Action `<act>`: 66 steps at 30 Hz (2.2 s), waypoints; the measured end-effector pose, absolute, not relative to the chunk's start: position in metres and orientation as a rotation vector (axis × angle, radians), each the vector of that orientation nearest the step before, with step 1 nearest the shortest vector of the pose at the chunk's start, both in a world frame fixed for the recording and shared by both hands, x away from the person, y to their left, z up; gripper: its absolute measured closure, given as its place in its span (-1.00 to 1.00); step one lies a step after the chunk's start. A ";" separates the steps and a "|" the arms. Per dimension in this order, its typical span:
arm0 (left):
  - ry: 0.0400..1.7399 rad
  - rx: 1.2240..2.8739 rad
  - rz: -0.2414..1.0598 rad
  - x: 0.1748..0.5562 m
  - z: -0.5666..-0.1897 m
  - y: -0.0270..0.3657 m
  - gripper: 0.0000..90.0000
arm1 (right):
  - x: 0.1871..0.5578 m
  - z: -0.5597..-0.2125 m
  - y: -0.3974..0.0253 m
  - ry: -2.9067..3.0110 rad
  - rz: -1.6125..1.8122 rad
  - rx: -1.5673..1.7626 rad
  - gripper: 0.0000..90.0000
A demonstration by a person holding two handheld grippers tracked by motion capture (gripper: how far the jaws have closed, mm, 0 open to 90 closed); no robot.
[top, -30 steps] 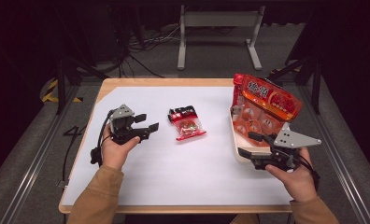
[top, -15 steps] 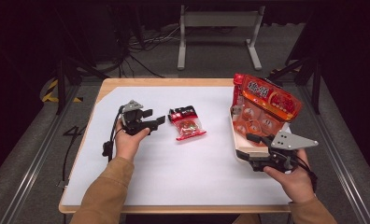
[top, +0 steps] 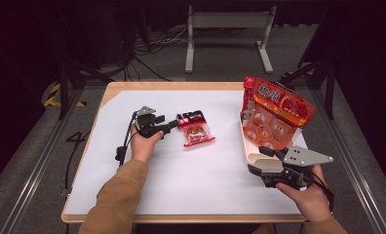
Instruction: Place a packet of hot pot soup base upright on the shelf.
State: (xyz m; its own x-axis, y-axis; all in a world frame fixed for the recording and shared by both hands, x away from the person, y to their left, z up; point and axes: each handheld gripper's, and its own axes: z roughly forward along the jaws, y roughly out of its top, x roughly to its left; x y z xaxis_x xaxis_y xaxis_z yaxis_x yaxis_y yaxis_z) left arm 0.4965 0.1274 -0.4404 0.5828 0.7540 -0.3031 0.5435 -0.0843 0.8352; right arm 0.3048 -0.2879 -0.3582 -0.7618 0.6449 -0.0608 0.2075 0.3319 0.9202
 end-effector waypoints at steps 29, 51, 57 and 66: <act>1.200 1.829 0.246 0.527 -0.450 0.098 -0.23 | 0.326 -0.367 -0.275 2.254 1.504 0.656 -0.35; 1.166 1.995 0.333 0.527 -0.452 0.078 0.61 | 0.320 -0.372 -0.277 2.267 1.475 0.676 -0.35; 1.118 2.017 0.342 0.525 -0.450 0.075 1.00 | 0.321 -0.374 -0.277 2.272 1.470 0.684 -0.35; 1.088 2.010 0.340 0.520 -0.440 0.078 1.00 | 0.322 -0.375 -0.278 2.269 1.472 0.689 -0.34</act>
